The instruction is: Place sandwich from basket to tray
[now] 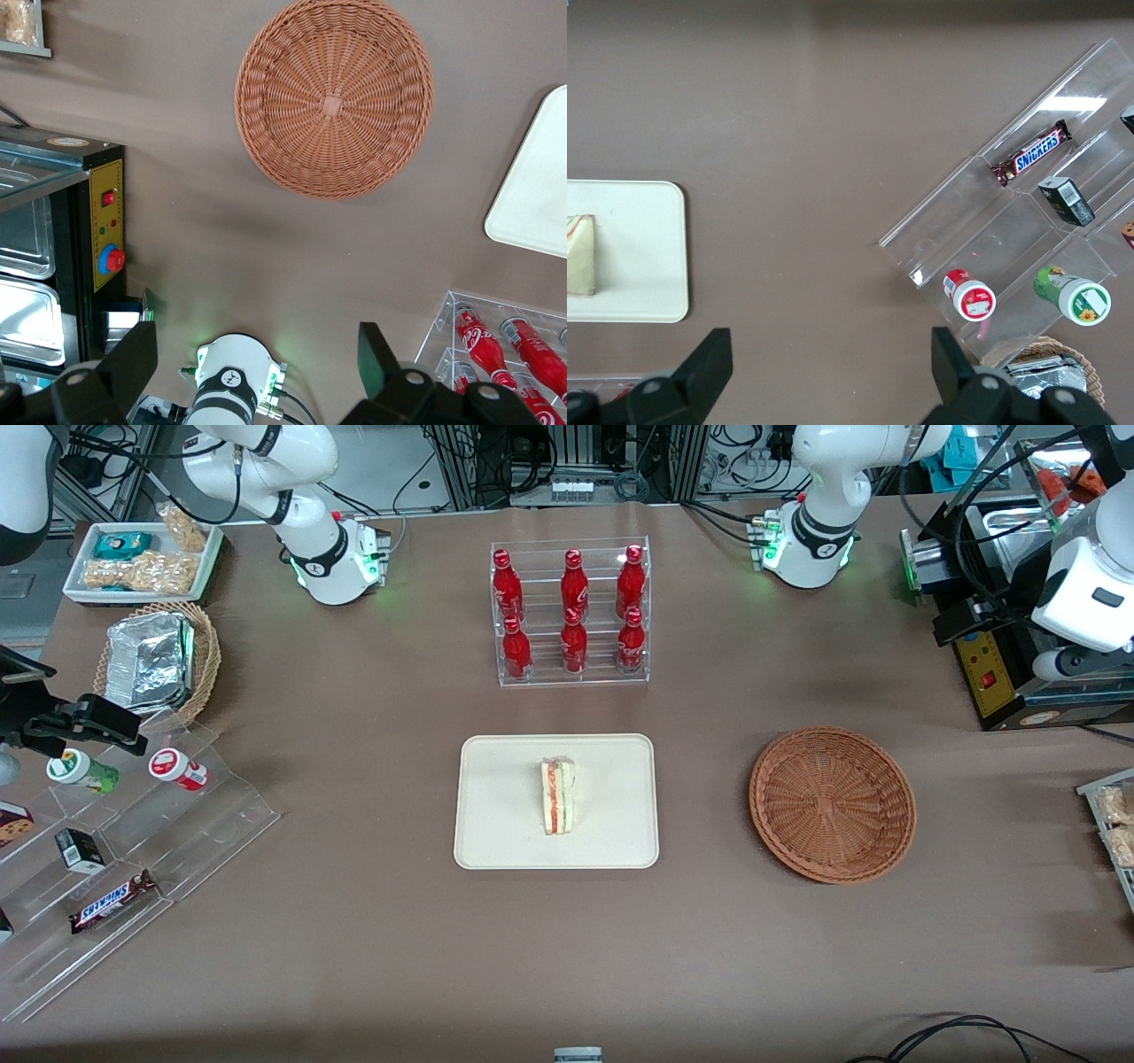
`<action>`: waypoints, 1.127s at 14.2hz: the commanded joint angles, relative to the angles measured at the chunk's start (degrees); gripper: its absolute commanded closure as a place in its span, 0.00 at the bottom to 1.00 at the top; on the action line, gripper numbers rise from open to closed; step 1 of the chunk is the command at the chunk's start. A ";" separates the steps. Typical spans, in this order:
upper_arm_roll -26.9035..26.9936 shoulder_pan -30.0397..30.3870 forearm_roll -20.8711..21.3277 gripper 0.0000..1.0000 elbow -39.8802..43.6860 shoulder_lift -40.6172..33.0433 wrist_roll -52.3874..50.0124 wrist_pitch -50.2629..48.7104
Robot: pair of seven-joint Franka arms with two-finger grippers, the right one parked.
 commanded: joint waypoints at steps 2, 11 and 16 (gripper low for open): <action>0.21 0.20 -1.21 0.00 -0.33 0.17 0.91 0.93; 0.12 0.11 -0.77 0.00 0.20 0.71 1.26 5.76; -0.14 -0.15 0.81 0.00 0.37 0.10 10.32 5.68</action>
